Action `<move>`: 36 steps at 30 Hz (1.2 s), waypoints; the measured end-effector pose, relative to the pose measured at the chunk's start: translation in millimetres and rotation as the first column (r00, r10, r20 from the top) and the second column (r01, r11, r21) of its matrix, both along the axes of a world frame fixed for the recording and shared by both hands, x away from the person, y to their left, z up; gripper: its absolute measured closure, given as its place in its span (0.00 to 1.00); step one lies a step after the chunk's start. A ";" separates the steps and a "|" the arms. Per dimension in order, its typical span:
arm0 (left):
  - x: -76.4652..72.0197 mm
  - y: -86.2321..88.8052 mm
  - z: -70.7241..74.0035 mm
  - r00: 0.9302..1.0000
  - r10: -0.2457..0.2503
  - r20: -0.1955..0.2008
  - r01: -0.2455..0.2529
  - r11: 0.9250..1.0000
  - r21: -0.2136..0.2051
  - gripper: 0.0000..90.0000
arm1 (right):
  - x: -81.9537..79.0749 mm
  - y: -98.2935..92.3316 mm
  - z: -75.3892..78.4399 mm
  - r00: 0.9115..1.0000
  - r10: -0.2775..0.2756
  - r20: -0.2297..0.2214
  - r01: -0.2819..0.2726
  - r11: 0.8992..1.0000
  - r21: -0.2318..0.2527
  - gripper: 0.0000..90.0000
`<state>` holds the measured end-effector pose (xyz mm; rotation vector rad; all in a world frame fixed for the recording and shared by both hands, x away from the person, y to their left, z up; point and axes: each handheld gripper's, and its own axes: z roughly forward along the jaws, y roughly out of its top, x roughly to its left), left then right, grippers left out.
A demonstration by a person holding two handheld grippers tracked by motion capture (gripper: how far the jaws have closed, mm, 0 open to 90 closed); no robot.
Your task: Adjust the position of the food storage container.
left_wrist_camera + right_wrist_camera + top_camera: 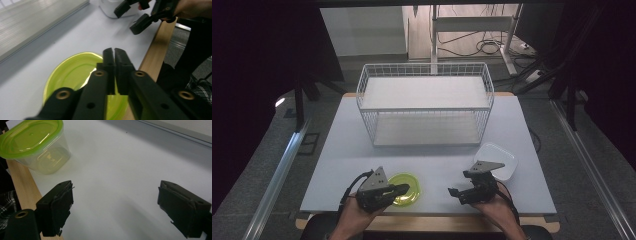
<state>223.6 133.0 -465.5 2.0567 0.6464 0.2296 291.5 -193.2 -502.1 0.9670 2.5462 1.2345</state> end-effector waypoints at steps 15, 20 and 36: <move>-1.7 -35.0 -22.2 0.996 -0.031 -0.078 0.036 0.997 0.065 1.00 | -0.5 1.4 -1.3 1.000 0.005 0.006 -0.005 1.000 -0.023 0.17; 0.9 -37.5 -26.1 0.995 -0.021 -0.099 0.028 0.997 0.070 1.00 | -0.6 1.6 -1.7 1.000 0.007 0.007 -0.006 1.000 -0.029 0.17; 18.2 -16.2 -30.0 0.991 0.093 -0.093 -0.084 0.992 0.097 1.00 | -0.8 2.1 -2.3 1.000 0.010 0.009 -0.009 0.999 -0.039 0.18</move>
